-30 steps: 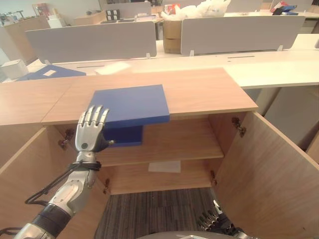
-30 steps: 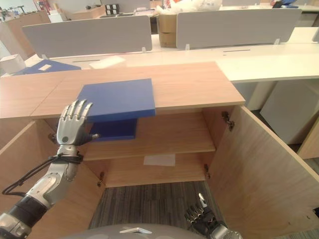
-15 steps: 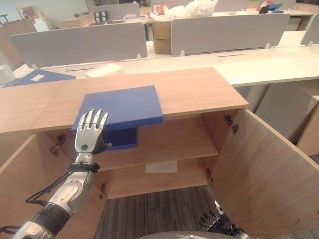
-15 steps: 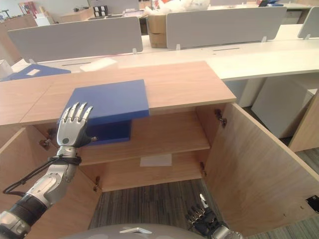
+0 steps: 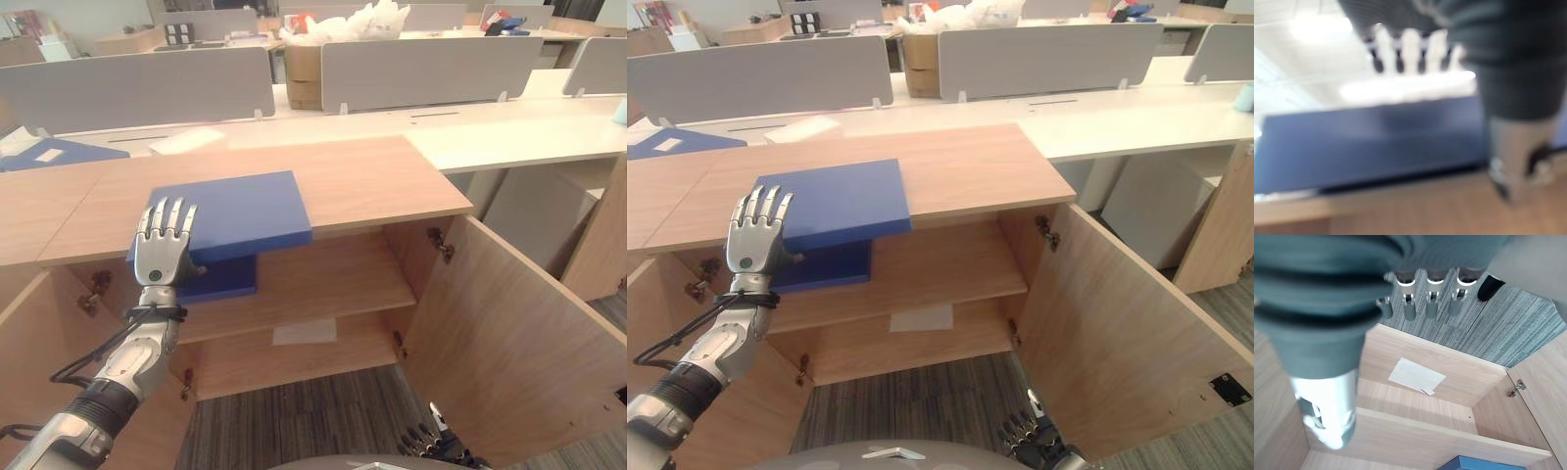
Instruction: Put the empty folder in the office cabinet
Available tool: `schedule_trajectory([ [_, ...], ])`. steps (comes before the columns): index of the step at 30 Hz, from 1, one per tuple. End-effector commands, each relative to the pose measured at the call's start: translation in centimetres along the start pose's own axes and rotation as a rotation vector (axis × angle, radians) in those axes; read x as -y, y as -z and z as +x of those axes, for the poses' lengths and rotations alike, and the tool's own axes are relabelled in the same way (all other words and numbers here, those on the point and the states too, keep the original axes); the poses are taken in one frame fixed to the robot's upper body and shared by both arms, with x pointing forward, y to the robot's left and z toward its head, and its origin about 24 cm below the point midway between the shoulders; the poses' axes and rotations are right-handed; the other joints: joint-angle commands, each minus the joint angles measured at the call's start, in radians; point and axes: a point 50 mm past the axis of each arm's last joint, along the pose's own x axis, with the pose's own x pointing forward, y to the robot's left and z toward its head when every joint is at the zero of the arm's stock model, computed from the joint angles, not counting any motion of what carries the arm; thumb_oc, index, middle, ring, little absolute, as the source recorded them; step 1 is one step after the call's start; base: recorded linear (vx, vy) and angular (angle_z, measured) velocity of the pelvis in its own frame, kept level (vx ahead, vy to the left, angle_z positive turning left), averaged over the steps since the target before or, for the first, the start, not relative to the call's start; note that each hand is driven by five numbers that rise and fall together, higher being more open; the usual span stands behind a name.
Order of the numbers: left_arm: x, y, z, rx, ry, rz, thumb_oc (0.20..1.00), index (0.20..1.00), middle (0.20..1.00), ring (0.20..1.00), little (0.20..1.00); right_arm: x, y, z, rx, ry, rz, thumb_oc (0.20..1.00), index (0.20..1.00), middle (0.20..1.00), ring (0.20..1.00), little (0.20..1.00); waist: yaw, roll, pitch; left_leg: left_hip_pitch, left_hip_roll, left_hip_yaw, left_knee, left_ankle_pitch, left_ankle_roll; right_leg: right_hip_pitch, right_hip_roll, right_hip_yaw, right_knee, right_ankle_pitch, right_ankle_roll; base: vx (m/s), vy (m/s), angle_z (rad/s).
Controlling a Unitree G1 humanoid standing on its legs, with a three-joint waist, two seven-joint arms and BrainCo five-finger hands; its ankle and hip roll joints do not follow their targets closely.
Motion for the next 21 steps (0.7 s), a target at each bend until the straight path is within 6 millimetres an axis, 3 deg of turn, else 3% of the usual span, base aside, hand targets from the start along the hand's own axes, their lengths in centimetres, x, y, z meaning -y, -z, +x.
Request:
schedule_trajectory([
  [1, -3.5, 1.3, 3.5, -0.036, -0.164, 0.053, 1.000, 1.000, 1.000, 1.000, 1.000, -1.9, -0.4, 0.9, -0.010, -0.061, -0.028, 1.000, 1.000, 1.000, 1.000, 1.000, -0.005, -0.024, 0.035, 0.041, 0.008, 0.065, 0.003, -0.146, -0.002, -0.005, -0.033, 0.056, -0.004, -0.006, 0.066, 0.00, 0.000, 0.00],
  [21, -1.5, 0.3, 3.3, -0.024, -0.094, 0.043, 1.000, 1.000, 1.000, 1.000, 1.000, -1.9, -0.5, 0.7, -0.017, -0.050, -0.033, 1.000, 1.000, 1.000, 1.000, 1.000, -0.023, -0.033, 0.040, 0.044, 0.004, 0.082, 0.003, -0.155, 0.005, -0.012, -0.033, 0.070, -0.004, -0.001, 0.068, 0.01, 0.004, -0.02],
])
